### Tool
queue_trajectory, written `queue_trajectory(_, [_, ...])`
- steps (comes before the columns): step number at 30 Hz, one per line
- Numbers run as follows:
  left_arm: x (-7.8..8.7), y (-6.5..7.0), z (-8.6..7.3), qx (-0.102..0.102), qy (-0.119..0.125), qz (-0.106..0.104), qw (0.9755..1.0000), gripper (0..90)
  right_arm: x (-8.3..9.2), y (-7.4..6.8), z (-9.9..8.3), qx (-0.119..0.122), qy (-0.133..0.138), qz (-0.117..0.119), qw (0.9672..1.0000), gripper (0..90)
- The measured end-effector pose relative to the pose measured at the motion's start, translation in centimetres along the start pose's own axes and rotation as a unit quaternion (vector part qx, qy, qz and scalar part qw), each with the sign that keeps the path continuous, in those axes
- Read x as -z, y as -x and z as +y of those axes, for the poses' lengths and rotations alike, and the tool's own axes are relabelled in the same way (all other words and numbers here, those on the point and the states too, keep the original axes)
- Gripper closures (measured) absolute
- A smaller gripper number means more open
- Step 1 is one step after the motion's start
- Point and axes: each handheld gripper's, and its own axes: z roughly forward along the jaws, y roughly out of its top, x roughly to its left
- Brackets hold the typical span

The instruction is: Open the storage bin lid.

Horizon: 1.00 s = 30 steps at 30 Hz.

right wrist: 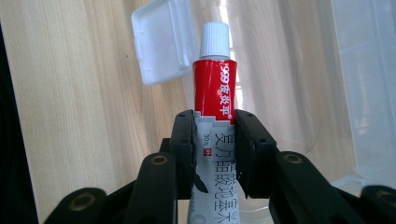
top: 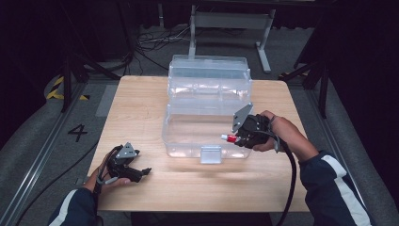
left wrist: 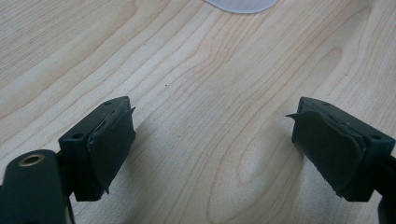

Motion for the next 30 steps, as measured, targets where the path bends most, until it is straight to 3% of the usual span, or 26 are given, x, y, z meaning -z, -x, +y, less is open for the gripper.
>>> queue_trajectory(13, [0.0, 0.0, 0.0, 0.000, 0.000, 0.000, 1.0000, 13.3, -0.6, 2.0, 0.8, 0.003, -0.019, -0.006, 0.9998, 71.1])
queue_trajectory(30, [0.0, 0.0, 0.0, 0.000, 0.000, 0.000, 1.0000, 13.3, -3.2, 4.1, 2.1, -0.001, -0.037, 0.006, 0.9993, 71.1])
